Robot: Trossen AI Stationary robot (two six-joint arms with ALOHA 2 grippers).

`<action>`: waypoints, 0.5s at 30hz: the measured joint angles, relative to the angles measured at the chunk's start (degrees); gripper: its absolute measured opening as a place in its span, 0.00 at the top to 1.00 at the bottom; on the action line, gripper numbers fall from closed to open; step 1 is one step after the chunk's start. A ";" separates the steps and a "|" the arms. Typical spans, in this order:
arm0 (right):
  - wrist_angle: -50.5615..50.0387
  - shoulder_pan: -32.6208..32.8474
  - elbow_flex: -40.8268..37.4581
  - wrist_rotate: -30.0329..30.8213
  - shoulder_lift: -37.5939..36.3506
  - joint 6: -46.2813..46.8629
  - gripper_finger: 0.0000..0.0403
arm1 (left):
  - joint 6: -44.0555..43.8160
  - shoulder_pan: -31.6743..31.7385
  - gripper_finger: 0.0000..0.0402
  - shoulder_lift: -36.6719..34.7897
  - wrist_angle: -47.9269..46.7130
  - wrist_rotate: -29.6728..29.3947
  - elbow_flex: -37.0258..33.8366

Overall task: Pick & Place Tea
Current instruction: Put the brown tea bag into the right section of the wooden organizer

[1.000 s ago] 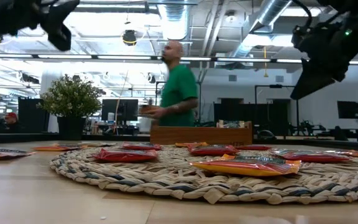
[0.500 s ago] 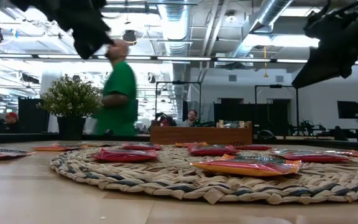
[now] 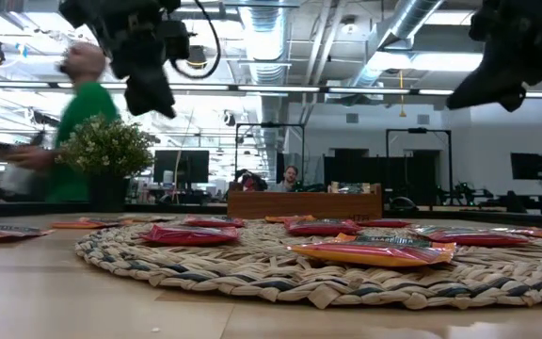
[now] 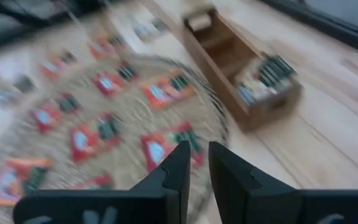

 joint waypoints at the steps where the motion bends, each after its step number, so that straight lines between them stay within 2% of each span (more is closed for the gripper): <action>1: 3.27 0.00 -1.49 -0.19 -1.44 -1.15 0.87 | 0.08 0.57 0.68 0.23 -1.72 0.51 0.38; 5: 15.94 -0.13 -7.86 -2.97 -7.22 -4.73 0.87 | 0.66 2.48 0.68 0.26 -4.84 0.75 0.89; 9: 24.03 -0.11 -13.64 -4.05 -11.28 -5.52 0.87 | 0.40 4.52 0.68 0.49 -5.15 1.24 0.90; 15: 28.58 -0.11 -18.29 -3.70 -15.76 -5.61 0.87 | 4.28 7.03 0.68 6.09 -6.86 2.46 0.95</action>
